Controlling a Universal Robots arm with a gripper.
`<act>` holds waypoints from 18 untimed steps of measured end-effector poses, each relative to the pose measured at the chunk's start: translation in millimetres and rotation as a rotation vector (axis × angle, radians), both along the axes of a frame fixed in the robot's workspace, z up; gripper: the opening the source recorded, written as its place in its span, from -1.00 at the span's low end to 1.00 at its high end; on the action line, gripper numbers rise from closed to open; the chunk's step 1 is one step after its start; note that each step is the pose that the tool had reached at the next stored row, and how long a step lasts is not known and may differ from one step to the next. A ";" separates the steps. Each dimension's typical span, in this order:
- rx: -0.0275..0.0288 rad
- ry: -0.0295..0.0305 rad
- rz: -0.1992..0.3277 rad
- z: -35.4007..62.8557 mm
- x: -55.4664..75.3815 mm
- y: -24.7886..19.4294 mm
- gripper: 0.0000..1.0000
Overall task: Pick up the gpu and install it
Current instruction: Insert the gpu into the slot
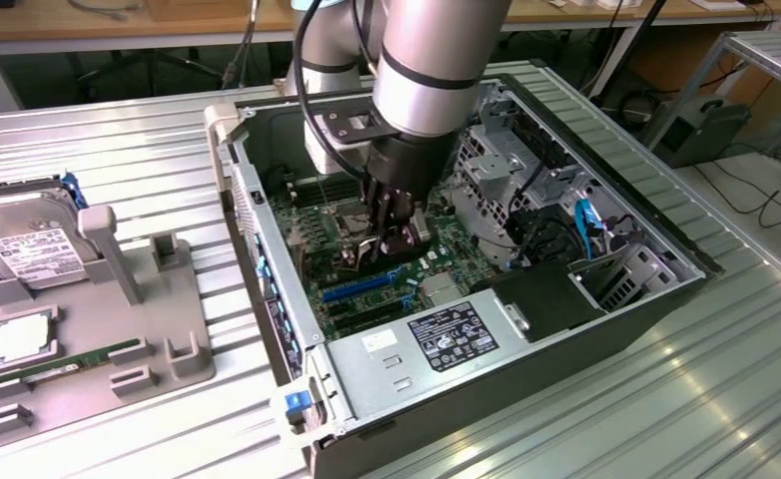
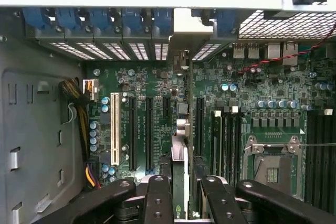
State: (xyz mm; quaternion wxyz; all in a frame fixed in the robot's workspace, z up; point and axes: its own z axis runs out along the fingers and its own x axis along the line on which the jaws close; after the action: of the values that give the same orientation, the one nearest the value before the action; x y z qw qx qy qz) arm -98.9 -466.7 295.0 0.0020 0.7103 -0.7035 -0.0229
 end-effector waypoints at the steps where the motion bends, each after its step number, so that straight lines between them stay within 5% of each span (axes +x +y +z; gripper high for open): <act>1: 0.0000 0.0000 0.001 -1.9 0.0 -0.3 -0.47; 12: -0.0001 0.0005 0.002 -20.7 -1.6 -0.8 -0.47; 18: 0.0000 0.0064 0.002 -23.8 -1.6 1.6 -0.47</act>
State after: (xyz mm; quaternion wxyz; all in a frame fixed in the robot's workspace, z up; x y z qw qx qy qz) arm -100.5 -465.1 271.2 0.0043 0.7109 -0.7029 -0.0251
